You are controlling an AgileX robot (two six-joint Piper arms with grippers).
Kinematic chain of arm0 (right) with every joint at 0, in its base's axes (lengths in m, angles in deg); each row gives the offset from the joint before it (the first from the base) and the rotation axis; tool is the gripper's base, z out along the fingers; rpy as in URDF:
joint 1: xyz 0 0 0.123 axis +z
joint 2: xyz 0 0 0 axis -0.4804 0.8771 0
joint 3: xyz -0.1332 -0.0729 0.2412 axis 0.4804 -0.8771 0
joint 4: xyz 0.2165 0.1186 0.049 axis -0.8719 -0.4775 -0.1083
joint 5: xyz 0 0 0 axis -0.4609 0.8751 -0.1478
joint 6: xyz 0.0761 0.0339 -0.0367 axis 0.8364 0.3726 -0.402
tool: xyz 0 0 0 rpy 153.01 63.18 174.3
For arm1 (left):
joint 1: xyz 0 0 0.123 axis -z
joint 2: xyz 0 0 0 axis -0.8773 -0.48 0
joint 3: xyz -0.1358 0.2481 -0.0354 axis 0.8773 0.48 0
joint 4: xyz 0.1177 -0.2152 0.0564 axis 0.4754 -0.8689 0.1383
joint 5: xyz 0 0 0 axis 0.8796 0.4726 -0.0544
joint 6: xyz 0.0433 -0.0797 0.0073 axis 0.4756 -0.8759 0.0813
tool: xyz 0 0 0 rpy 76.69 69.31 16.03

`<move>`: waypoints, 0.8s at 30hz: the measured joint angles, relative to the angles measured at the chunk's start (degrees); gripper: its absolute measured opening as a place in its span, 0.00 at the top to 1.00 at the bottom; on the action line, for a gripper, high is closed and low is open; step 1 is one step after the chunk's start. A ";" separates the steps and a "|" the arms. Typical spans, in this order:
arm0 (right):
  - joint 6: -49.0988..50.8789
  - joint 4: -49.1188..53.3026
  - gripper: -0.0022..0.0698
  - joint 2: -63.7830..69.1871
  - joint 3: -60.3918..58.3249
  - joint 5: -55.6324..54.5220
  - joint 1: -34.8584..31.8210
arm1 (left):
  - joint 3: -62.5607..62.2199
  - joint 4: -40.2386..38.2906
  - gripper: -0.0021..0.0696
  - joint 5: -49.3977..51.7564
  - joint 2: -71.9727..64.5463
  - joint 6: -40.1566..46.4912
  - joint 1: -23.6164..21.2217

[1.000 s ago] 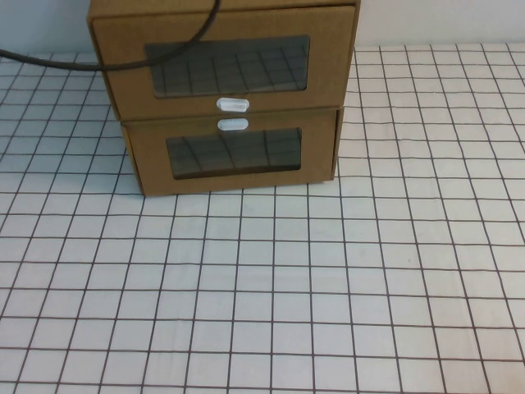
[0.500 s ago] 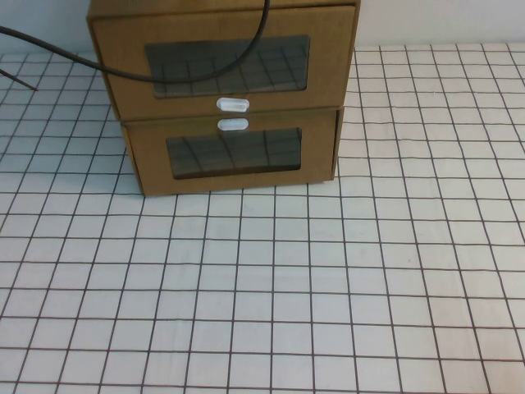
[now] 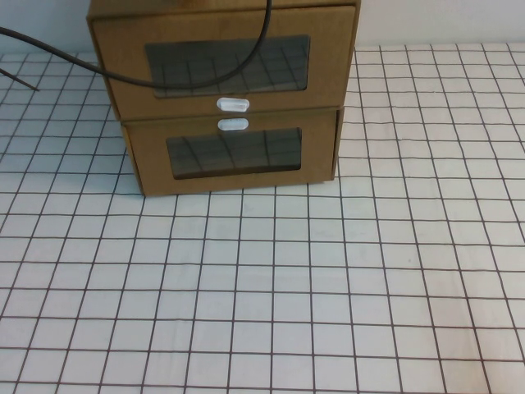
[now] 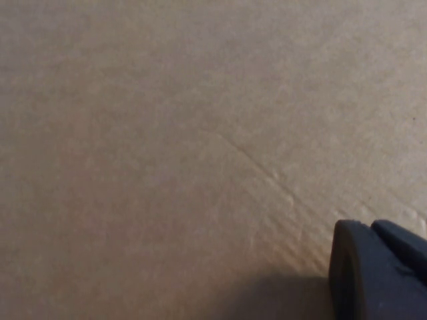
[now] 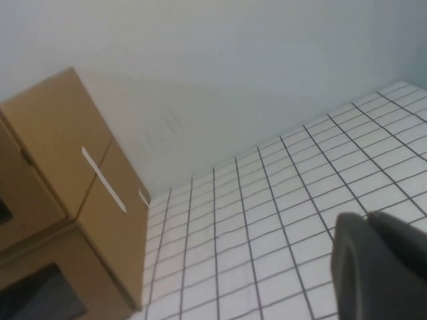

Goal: Open the shoe box
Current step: 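Pull the top drawer of the cardboard box fully open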

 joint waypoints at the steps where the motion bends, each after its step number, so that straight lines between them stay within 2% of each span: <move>1: 0.00 -1.49 0.99 0.00 0.00 -0.31 0.00 | 0.00 0.12 0.97 0.00 0.00 0.00 0.00; 4: 0.12 -4.64 0.99 0.00 0.81 3.27 0.00 | 0.00 0.53 0.97 0.00 0.00 0.00 0.00; 10: -1.46 -6.61 0.99 6.80 13.14 22.57 0.00 | -0.02 0.91 0.97 0.00 0.00 0.00 0.00; 15: -11.11 -7.51 0.99 19.79 24.95 36.14 0.00 | -0.02 0.91 0.97 0.00 0.00 -0.38 0.00; 24: -30.29 -18.78 0.99 42.59 37.55 44.39 0.00 | -0.02 0.96 0.97 0.00 0.00 -0.81 0.00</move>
